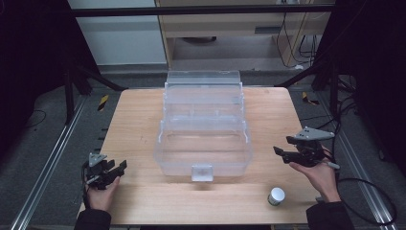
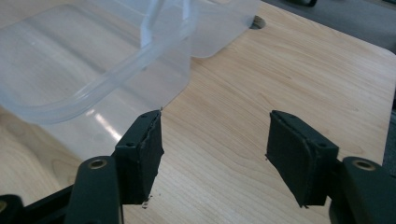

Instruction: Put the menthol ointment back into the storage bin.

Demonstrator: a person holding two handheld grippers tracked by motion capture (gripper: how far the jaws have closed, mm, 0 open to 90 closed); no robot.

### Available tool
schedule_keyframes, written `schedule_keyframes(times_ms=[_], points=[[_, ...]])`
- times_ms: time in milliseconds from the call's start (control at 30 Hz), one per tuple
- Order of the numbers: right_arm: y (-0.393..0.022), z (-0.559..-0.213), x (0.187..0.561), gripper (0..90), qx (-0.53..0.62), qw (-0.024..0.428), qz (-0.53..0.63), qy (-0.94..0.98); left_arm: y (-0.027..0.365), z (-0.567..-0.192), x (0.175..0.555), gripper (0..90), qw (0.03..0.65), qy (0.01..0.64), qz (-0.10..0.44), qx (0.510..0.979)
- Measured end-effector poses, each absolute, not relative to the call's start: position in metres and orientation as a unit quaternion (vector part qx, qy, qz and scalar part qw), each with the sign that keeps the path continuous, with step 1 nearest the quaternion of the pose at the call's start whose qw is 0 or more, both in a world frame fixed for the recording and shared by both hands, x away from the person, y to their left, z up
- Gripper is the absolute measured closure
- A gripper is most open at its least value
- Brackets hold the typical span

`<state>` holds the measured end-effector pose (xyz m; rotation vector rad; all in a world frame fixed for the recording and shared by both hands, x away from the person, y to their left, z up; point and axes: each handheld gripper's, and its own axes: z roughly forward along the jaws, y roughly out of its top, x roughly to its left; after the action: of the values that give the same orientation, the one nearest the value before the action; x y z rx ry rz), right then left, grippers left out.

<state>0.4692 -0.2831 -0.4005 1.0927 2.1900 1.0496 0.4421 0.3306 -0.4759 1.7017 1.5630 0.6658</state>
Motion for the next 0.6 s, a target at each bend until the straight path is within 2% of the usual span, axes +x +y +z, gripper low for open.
schedule_keyframes(times_ms=[167, 467, 600], points=[[-0.276, -0.392, 0.471, 37.0, 0.375, 0.222, 0.370, 0.820, 0.329, -0.476, 0.442, 47.5, 0.358, 0.602, 0.257, 0.666], [-0.272, -0.376, 0.466, 45.5, 0.342, 0.190, 0.352, 0.850, 0.328, -0.477, 0.443, 47.5, 0.354, 0.600, 0.257, 0.670], [-0.270, -0.373, 0.465, 45.0, 0.328, 0.179, 0.335, 0.865, 0.327, -0.477, 0.443, 47.3, 0.353, 0.600, 0.256, 0.671]])
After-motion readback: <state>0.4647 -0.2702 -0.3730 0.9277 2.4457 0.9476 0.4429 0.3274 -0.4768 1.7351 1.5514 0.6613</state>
